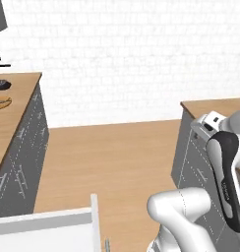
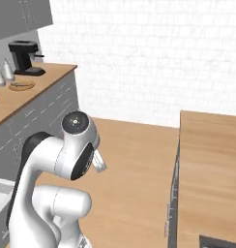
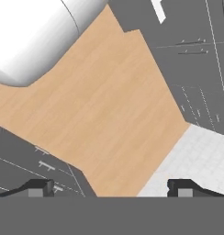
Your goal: Pick up the knife from the drawer and place it on the cutting board. Then place the meat from the plate to the cutting board.
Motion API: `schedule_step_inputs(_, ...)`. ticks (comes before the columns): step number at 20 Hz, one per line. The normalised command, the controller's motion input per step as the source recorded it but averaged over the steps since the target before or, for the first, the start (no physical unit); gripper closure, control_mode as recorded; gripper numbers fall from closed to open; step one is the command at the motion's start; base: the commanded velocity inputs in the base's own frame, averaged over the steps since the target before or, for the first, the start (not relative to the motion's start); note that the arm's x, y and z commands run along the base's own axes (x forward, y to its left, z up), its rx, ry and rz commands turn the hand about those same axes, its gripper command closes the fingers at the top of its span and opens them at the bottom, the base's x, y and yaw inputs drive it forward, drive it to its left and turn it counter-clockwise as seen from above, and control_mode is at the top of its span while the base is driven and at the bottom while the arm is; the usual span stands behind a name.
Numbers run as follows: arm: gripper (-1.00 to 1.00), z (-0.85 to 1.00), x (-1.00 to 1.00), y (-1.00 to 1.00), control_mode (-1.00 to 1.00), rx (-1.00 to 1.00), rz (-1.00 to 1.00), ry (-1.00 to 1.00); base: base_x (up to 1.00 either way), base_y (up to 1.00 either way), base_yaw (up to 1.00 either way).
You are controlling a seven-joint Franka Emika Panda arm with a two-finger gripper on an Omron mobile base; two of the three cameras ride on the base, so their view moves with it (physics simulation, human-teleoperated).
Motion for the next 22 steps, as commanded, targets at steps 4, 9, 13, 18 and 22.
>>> schedule_step_inputs(4, -1.0, 0.0, 0.0, 0.0, 1.0, 0.0, 0.0, 0.0, 1.0, 0.02, 0.0)
schedule_step_inputs(9, -1.0, 0.0, 0.0, 0.0, 1.0, 0.0, 0.0, 0.0, 1.0, 0.07, 0.01)
schedule_step_inputs(13, -1.0, 0.0, 0.0, 0.0, 1.0, 0.0, 0.0, 0.0, 1.0, 0.05, 0.12)
schedule_step_inputs(18, -1.0, 0.0, 0.0, 0.0, 1.0, 0.0, 0.0, 0.0, 0.97, 0.01, 0.48)
schedule_step_inputs(22, -1.0, 0.0, 0.0, 0.0, 1.0, 0.0, 0.0, 0.0, 0.52, 0.0, 0.85)
